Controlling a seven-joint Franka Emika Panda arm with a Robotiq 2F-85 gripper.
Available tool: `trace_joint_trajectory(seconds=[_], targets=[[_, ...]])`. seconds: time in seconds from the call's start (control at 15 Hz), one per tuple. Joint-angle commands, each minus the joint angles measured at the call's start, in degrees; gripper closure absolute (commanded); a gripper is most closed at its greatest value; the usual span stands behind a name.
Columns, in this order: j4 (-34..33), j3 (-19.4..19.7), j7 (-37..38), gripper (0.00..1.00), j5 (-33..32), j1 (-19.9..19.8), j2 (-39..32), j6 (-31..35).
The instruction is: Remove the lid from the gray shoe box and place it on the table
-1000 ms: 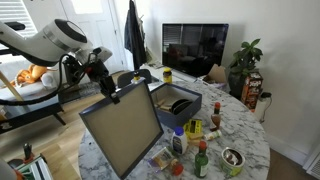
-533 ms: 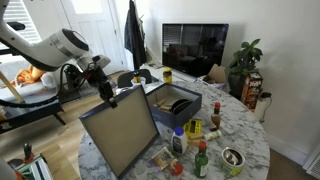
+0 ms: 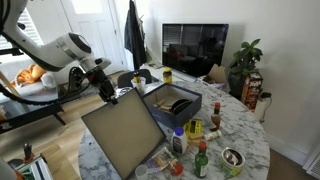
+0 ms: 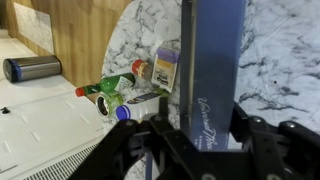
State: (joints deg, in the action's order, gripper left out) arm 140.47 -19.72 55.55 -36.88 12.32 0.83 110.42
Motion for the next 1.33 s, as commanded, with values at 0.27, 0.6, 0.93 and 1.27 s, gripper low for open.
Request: trace_joint_trajectory(seconds=[0.27, 0.6, 0.93, 1.27], targets=[[-2.11, 2.74, -9.78, 0.0, 10.56, 1.05, -1.76, 6.53], [-2.45, 4.07, -18.61, 0.0, 19.34, 0.6, -0.12, 11.05], [-1.92, 5.91, -25.72, 0.0, 26.19, -0.2, 3.31, 13.28], [-1.14, 8.98, -43.62, 0.0, 34.27, -1.34, 11.25, 9.73]])
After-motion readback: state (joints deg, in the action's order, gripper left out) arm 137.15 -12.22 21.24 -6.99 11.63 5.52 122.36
